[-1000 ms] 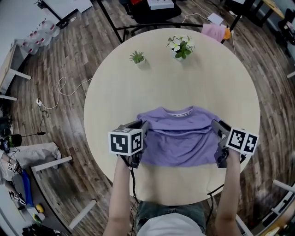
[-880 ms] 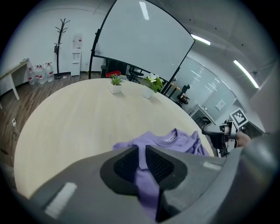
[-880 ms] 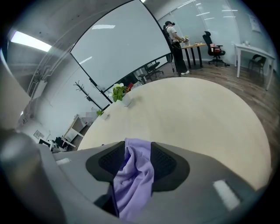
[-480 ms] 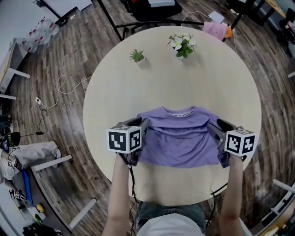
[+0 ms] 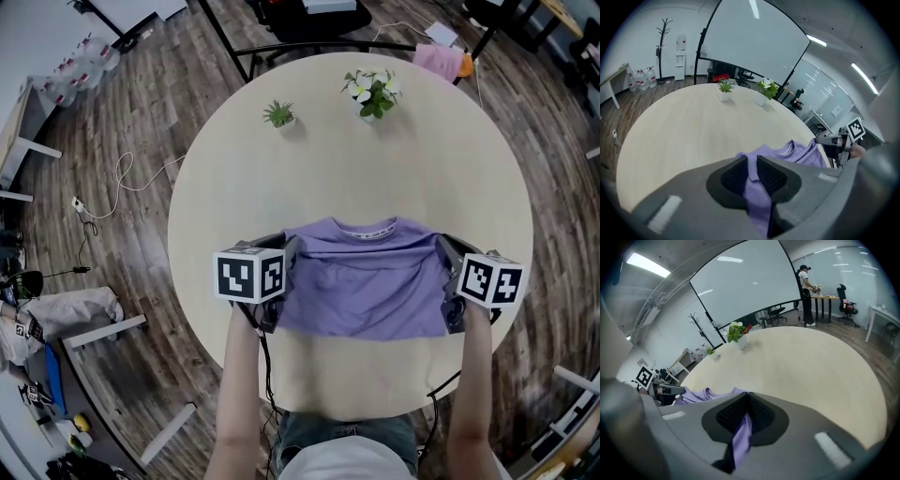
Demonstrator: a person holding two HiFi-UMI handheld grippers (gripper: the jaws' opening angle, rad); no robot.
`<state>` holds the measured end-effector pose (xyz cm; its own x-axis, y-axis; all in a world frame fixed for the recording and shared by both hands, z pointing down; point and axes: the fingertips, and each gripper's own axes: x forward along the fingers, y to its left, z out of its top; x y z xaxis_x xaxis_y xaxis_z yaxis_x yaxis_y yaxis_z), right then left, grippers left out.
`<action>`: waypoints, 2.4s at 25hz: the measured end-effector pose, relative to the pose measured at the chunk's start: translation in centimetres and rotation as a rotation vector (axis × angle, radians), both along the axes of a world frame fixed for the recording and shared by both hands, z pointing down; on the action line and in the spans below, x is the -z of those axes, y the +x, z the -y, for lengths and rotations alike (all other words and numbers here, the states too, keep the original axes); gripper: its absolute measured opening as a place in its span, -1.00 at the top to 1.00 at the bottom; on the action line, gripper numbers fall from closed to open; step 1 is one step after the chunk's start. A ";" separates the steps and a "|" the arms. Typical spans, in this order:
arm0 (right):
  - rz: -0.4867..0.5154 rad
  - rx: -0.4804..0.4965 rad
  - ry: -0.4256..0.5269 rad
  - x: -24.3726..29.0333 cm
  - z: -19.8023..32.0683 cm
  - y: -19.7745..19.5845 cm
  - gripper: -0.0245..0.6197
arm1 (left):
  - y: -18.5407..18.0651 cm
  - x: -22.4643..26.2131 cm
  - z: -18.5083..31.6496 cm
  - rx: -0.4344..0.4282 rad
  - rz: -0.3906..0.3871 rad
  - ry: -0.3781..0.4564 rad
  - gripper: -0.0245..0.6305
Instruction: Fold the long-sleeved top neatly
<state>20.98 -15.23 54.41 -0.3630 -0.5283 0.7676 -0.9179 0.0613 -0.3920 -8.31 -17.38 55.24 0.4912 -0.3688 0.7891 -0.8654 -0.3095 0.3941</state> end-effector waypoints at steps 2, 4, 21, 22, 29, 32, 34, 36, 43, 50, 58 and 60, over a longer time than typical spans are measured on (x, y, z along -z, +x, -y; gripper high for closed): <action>-0.016 -0.016 -0.012 -0.5 0.7 0.2 0.82 | -0.1 -0.5 0.6 0.008 0.010 -0.014 0.70; -0.036 -0.035 -0.031 -1.6 1.2 0.3 0.82 | -0.1 -1.1 1.2 0.035 -0.007 -0.033 0.70; -0.148 -0.119 0.044 -2.9 1.5 2.6 0.39 | -1.2 0.4 1.9 0.176 -0.130 0.007 0.21; -0.168 -0.116 0.057 -2.4 1.2 3.0 0.40 | -1.2 0.6 1.7 0.174 -0.126 0.018 0.26; -0.229 -0.069 0.109 0.4 -2.5 3.2 0.68 | 0.8 3.0 -1.3 0.049 -0.022 0.132 0.70; -0.288 -0.044 0.124 1.3 -4.4 3.1 0.67 | 2.2 3.7 -3.2 0.007 0.010 0.164 0.79; -0.316 -0.031 0.135 1.7 -5.6 3.1 0.65 | 3.3 4.0 -4.4 -0.004 -0.003 0.173 0.85; -0.318 -0.033 0.148 1.9 -6.6 3.2 0.64 | 4.2 4.2 -5.4 -0.005 -0.025 0.174 0.86; -0.255 -0.095 0.141 1.7 -11.1 3.9 0.50 | 7.4 6.0 -7.2 -0.053 -0.038 0.212 0.89; -0.215 -0.123 0.113 0.7 -15.2 4.0 0.36 | 12.4 7.3 -7.4 -0.165 -0.049 0.241 0.88; -0.170 -0.155 0.089 0.2 -18.1 4.1 0.31 | 20.8 8.6 -6.1 -0.332 -0.086 0.205 0.59; -0.164 -0.153 0.080 -0.1 -18.5 4.0 0.30 | 22.7 8.4 -5.8 -0.363 -0.086 0.187 0.54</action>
